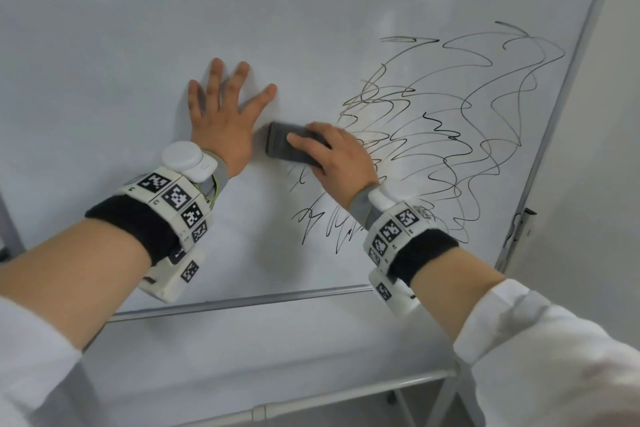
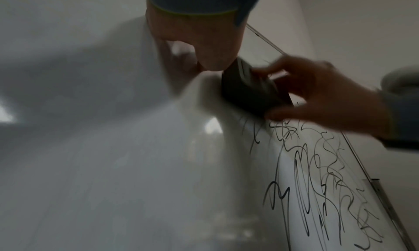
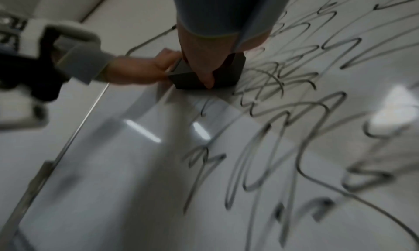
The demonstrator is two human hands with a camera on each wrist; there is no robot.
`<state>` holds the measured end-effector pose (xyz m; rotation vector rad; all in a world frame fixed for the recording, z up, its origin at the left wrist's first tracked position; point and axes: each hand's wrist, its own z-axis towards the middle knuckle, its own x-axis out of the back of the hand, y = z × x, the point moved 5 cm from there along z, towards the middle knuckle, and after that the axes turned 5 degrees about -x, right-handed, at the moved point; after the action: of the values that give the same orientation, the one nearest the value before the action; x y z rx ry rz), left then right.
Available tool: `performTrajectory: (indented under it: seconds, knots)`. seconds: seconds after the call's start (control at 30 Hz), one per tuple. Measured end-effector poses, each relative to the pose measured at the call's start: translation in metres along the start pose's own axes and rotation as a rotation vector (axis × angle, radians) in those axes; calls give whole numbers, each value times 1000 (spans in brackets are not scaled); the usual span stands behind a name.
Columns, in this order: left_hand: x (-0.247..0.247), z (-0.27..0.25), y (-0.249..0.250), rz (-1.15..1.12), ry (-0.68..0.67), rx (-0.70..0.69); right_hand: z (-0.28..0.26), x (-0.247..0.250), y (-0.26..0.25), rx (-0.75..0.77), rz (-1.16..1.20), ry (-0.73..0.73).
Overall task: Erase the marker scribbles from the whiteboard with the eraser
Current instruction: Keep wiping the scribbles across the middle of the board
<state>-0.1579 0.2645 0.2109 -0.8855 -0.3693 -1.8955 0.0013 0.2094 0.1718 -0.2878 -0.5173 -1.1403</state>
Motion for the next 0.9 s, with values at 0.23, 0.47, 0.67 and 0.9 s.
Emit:
performTrajectory:
  seconds: [0.23,0.47,0.67,0.9]
  knots:
    - [-5,-8,8,9,-59,21,-26,0,1,33,-16,-105]
    - [-13,-14,17,11,-72,37,-26,-3,6,62,1,-52]
    - [-20,-20,21,38,-97,33,-61,-21,-1,160,-15,-186]
    - [-28,-28,28,17,-76,41,-45,-15,3,117,12,-98]
